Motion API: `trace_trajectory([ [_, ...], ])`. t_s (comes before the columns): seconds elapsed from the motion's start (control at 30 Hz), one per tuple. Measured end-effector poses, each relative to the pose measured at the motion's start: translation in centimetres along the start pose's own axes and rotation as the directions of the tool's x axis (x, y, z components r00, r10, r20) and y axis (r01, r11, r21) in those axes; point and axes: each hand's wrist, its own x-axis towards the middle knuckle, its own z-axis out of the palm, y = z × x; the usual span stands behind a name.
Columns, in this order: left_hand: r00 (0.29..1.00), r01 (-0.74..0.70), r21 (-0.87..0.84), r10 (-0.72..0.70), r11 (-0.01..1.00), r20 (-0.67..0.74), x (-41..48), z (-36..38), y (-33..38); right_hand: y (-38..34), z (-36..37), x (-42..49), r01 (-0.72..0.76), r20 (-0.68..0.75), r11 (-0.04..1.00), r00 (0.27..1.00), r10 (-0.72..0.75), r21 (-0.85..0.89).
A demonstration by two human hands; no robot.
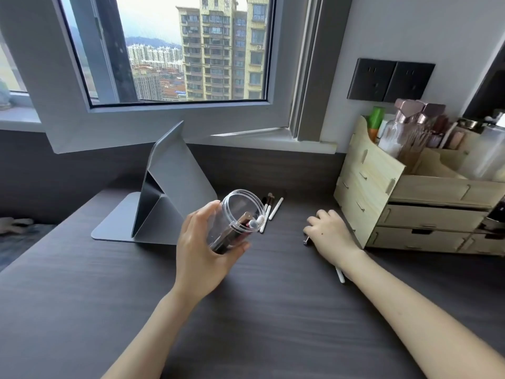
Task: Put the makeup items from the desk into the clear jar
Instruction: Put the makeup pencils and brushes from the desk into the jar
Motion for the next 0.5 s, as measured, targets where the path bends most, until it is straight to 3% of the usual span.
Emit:
trace_trajectory([
  [0.1, 1.000, 0.009, 0.000, -0.009, 1.000, 0.008, 0.0, 0.1, 0.0, 0.3, 0.1, 0.7, 0.146, -0.065, 0.984, 0.986, -0.153, -0.100],
  [0.17, 1.000, 0.007, 0.007, -0.007, 1.000, 0.015, 0.0, 0.1, -0.1, 0.2, 0.2, 1.0, 0.224, -0.165, 0.970, 0.958, -0.236, -0.088],
  [0.23, 1.000, 0.003, 0.011, -0.003, 1.000, 0.017, 0.0, 0.1, -0.2, 0.3, 0.4, 1.5, 0.229, -0.285, 0.973, 0.932, -0.225, -0.022],
  [0.33, 1.000, 0.013, 0.015, -0.013, 1.000, 0.006, 0.0, 0.0, -0.2, -0.1, -1.6, 1.5, 0.131, -0.512, 0.963, 0.859, 0.009, 0.237],
  [0.4, 1.000, 0.011, 0.014, -0.011, 1.000, -0.003, 0.0, 0.0, -0.3, -0.2, -4.3, 0.5, 0.097, -0.600, 0.890, 0.771, 0.216, 0.446],
  [0.5, 1.000, 0.003, 0.006, -0.002, 1.000, -0.009, 0.1, 0.1, -0.2, -0.4, -9.0, -2.1, 0.216, -0.668, 0.808, 0.694, 0.268, 0.549],
])
